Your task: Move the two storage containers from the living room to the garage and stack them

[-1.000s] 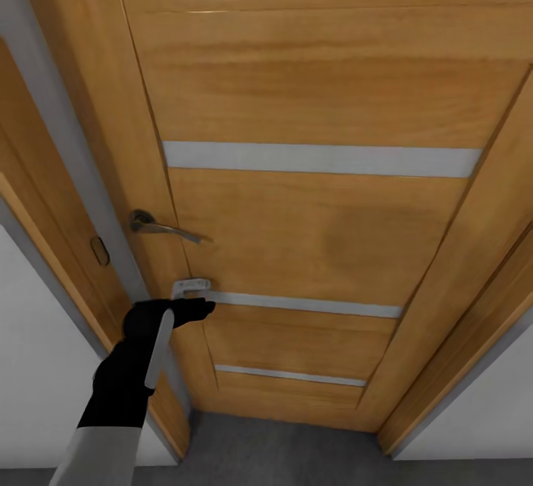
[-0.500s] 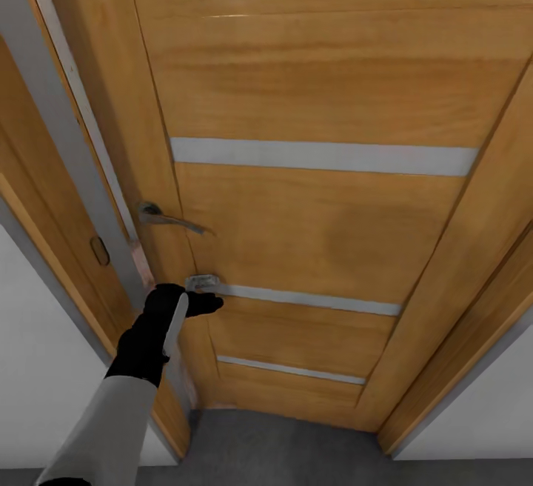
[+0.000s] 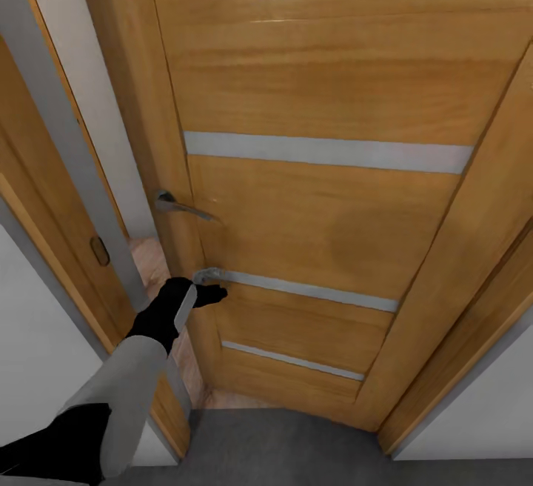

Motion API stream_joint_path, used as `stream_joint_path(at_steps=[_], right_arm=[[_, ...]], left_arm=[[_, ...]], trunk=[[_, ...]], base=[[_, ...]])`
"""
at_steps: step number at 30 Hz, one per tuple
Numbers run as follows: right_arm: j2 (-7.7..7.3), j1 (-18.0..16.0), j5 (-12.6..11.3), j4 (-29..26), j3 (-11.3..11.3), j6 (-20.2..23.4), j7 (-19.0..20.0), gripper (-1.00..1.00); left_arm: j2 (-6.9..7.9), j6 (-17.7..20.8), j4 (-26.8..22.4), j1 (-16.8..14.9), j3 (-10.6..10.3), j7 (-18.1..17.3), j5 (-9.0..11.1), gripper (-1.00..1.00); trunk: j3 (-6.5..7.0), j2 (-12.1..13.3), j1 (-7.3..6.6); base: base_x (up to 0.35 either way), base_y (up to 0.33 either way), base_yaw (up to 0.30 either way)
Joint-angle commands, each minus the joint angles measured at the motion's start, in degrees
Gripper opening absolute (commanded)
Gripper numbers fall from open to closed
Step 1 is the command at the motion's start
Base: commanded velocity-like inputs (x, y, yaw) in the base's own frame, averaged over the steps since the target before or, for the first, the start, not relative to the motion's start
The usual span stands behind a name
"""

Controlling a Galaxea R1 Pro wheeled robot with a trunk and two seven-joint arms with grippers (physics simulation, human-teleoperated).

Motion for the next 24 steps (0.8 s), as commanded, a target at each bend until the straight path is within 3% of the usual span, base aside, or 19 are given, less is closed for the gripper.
stream_joint_path(at_steps=[1,6,12,18,24], right_arm=[[-0.03,0.0,0.2,0.0,0.1,-0.2,0.0,1.00],[-0.07,0.0,0.2,0.0,0.1,-0.2,0.0,1.00],[-0.18,0.0,0.2,0.0,0.1,-0.1,0.1,1.00],[-0.11,0.0,0.1,-0.1,0.0,-0.1,0.1,1.00],[-0.09,0.0,0.0,-0.1,-0.1,-0.1,0.2,1.00]], left_arm=[[-0.06,-0.2,0.2,-0.1,0.2,0.3,0.3,1.00],[-0.06,-1.6,0.6,-0.2,0.2,0.3,0.7,1.00],[-0.06,-6.1,0.8,-0.2,0.3,0.3,2.2,1.00],[-0.01,-8.1,0.8,-0.1,0.2,0.3,4.2,1.00],[0.10,-9.2,0.9,0.0,0.2,0.3,4.7,1.00]], trunk=[[-0.05,0.0,0.00],[-0.05,0.0,0.00],[-0.05,0.0,0.00],[-0.05,0.0,0.00],[-0.05,0.0,0.00]], base=[[0.000,0.000,0.000],[0.000,0.000,0.000],[0.000,0.000,0.000],[0.000,0.000,0.000],[0.000,0.000,-0.112]])
